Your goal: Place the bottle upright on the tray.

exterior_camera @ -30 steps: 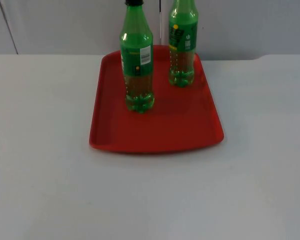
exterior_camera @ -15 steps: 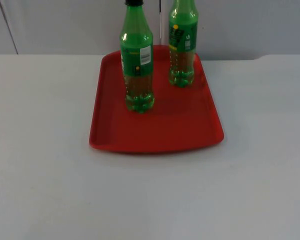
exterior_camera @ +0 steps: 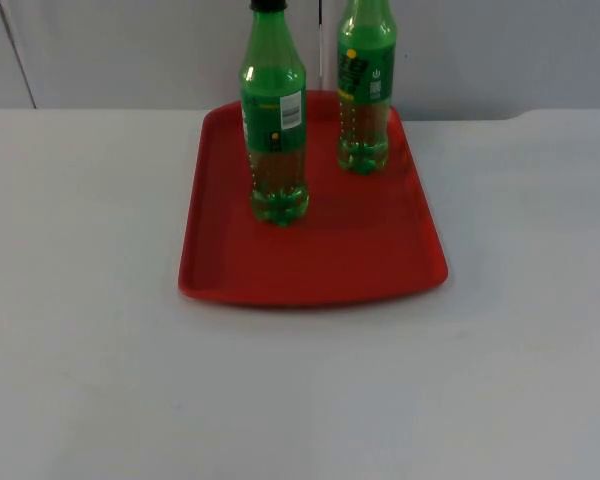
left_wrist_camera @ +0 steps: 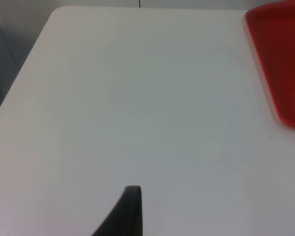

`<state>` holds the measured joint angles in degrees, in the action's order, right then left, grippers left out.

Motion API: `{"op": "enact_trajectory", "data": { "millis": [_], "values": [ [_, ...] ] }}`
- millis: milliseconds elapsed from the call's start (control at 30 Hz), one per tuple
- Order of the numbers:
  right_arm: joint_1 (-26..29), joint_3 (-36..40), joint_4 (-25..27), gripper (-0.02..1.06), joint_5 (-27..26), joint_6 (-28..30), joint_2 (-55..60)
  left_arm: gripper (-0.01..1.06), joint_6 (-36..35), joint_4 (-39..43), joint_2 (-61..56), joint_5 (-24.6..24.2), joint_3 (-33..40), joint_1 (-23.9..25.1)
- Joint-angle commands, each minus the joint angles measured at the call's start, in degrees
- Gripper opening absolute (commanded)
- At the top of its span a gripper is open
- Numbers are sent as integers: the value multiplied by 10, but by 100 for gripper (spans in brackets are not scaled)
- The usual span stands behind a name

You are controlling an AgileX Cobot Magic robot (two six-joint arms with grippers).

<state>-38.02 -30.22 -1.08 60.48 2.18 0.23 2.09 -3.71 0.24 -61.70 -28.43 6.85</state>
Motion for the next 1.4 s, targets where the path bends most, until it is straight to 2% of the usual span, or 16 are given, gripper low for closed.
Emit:
{"op": "enact_trajectory", "data": {
  "millis": [0,367,400,433,467,500,1233,1367],
  "values": [
    [1,7,-3,92,14,3,-2,105,0,2,-2,1,2,-5],
    [1,7,-2,92,14,3,-2,105,0,2,-2,1,2,-5],
    [1,7,-2,93,14,3,-2,105,0,2,-2,1,2,-5],
    [1,7,-2,100,14,3,-2,105,0,2,-2,1,2,-5],
    [1,7,-2,100,14,3,-2,105,0,2,-2,1,2,-5],
    [1,7,-2,106,14,3,-2,105,0,2,-2,1,2,-5],
    [2,7,0,105,12,-1,-2,105,0,2,-2,1,2,-5],
    [32,7,0,105,12,-1,-2,105,0,2,-2,1,2,-5]
  ]
}}
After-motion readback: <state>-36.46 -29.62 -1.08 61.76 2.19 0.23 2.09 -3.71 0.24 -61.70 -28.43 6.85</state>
